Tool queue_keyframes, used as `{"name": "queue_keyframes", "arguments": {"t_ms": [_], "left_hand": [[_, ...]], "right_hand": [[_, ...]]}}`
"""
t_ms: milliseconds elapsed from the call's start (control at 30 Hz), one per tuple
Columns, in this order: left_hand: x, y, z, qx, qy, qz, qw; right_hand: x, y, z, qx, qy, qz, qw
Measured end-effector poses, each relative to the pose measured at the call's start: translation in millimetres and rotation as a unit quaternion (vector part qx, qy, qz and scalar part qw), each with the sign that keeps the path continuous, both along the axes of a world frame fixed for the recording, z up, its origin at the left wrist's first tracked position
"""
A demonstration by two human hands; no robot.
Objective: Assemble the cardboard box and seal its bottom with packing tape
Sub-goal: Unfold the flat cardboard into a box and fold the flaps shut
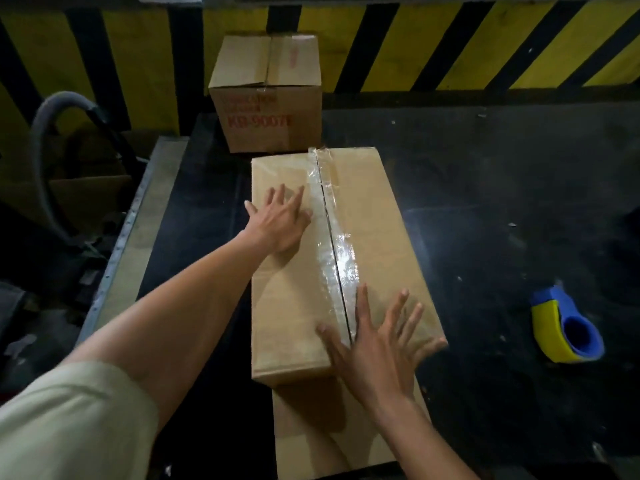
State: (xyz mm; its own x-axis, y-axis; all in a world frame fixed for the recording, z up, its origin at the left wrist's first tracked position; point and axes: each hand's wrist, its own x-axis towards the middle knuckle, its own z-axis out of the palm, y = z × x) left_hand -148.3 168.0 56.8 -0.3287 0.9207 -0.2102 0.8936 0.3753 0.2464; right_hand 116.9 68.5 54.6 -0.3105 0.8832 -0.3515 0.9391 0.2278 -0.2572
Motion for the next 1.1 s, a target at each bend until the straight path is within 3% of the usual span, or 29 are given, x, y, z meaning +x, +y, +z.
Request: {"name": "queue_keyframes", "arguments": {"t_ms": [233,367,533,567,633,700,833,967,1100], "left_hand": [[-54,75,3,-0.048,0.028,0.031,0.998],[-69,109,7,-0.028,0.056,-0.007,0.998],[-74,137,2,-0.029,0.008,-0.048,0.998],[-77,139,-1,-0.028,0.000,-0.036,0.999],[-81,144,-4,-0.013,-0.011,-0.017,1.000],[-85,149,-4,0.000,-0.041,0.005,0.999],[-88,148,1,0.009,-0.064,0.009,0.998],[-101,129,10,0.002,-0.036,0.036,0.999],[-134,83,11,-0.019,-0.029,0.106,0.994]], "right_hand": [[-3,8,0,-0.040,-0.004,-0.055,0.998],[-5,16,5,-0.061,-0.044,-0.096,0.992],[-9,12,3,-0.060,-0.074,-0.198,0.976],[-12,11,1,-0.037,-0.063,-0.229,0.971],[-8,9,-13,0.003,0.039,-0.251,0.967],[-5,1,-16,-0.017,0.129,-0.243,0.961],[-15,12,8,-0.118,0.106,-0.291,0.943],[-6,18,12,-0.068,0.291,-0.364,0.882],[19,41,8,0.019,0.350,-0.301,0.887]]}}
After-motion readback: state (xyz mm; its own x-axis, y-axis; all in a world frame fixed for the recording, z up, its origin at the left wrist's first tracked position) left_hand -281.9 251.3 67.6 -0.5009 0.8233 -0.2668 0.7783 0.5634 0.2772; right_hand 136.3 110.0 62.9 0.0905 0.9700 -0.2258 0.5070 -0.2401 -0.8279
